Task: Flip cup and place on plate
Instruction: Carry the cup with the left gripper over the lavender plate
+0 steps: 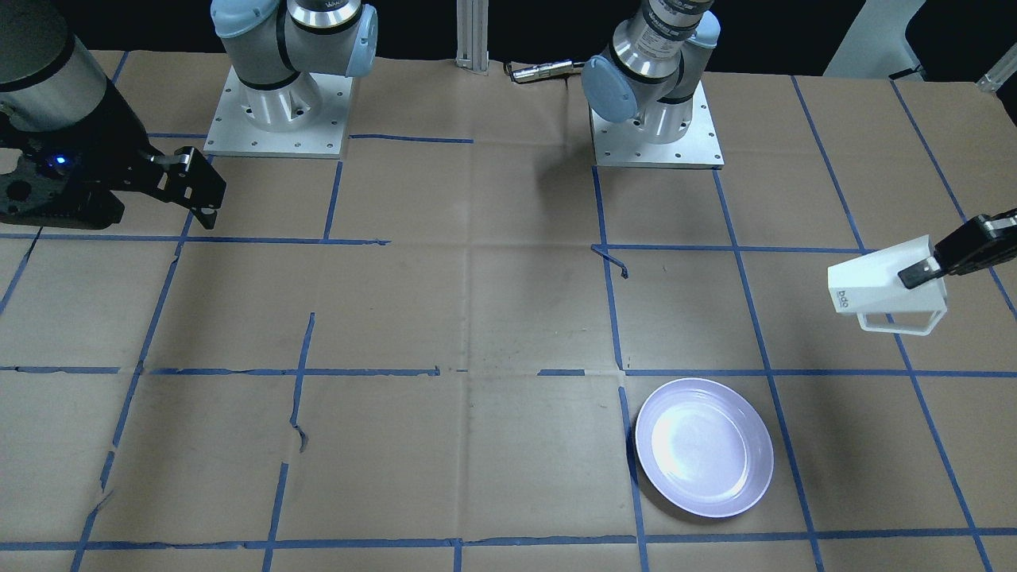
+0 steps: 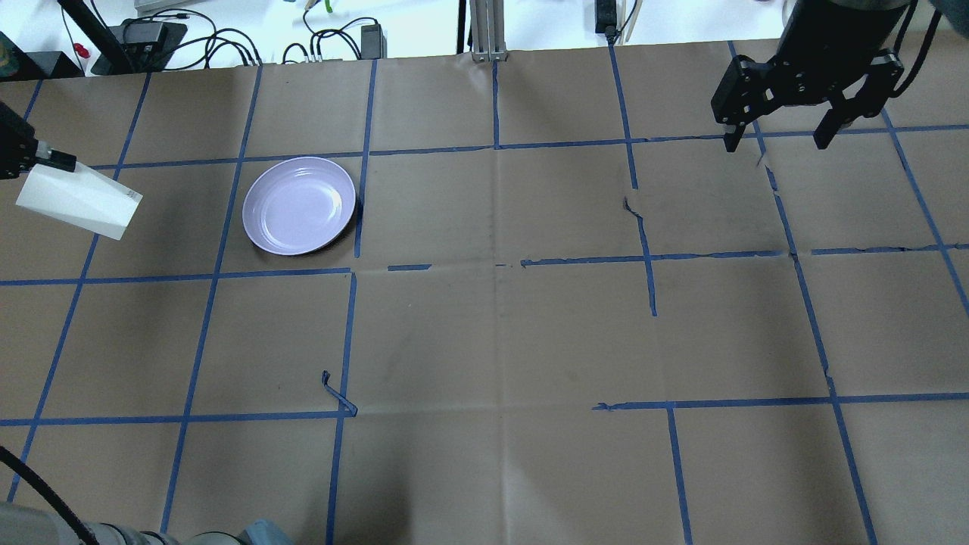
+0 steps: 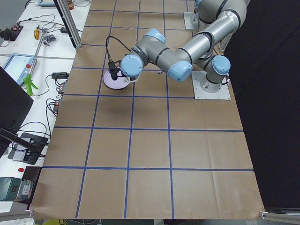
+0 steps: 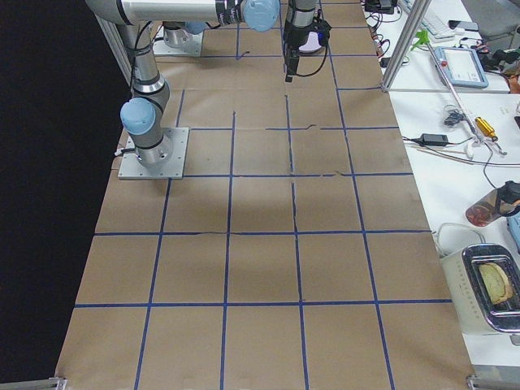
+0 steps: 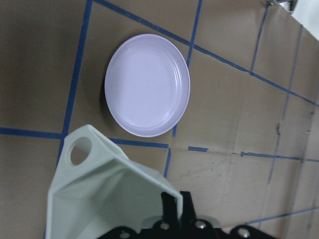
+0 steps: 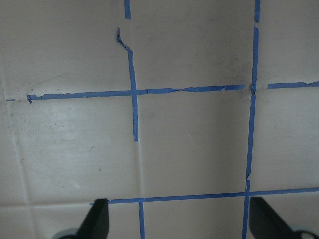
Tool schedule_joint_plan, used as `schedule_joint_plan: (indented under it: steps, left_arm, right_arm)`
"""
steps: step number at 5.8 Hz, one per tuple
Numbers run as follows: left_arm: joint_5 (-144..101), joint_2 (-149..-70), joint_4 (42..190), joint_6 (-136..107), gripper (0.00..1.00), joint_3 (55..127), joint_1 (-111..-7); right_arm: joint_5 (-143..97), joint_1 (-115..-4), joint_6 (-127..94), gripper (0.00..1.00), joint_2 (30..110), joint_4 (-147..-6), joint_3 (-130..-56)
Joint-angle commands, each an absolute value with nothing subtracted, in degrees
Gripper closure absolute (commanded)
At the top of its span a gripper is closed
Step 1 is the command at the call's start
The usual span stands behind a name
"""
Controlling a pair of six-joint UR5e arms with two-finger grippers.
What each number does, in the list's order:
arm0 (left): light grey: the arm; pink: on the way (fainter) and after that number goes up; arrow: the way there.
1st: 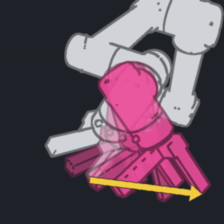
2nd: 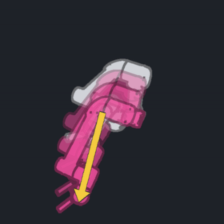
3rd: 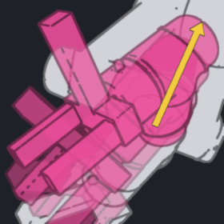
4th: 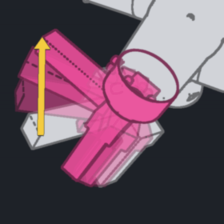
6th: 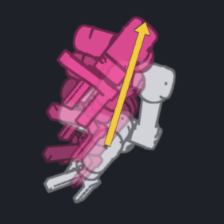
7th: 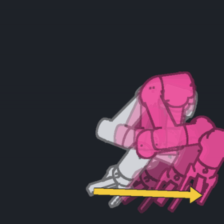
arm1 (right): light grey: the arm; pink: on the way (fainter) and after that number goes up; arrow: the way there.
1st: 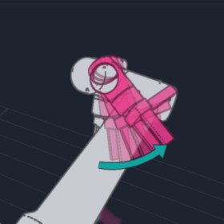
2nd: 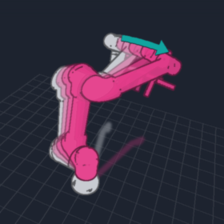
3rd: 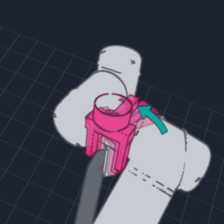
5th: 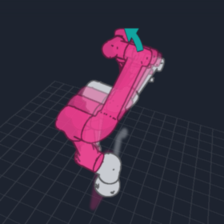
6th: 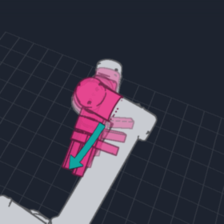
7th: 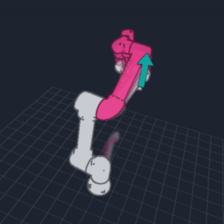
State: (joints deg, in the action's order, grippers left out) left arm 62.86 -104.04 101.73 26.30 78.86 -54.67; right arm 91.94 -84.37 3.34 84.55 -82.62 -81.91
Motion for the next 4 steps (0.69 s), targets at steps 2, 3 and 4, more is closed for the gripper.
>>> schedule_joint_plan:
  steps: [2,3,4]
  left_arm:
    - [85.4,-105.5,77.5,3.9,1.00,79.4,-80.1]
    - [90.2,-105.7,73.5,0.9,1.00,80.1,-85.8]
    - [90.3,-105.7,73.4,1.5,1.00,81.7,-86.9]
  right_arm:
    - [91.9,-84.4,3.3,0.00,84.6,-82.6,-81.9]
    - [91.9,-84.4,3.3,0.00,84.6,-82.6,-81.9]
    - [91.9,-84.4,3.3,0.00,84.6,-82.6,-81.9]
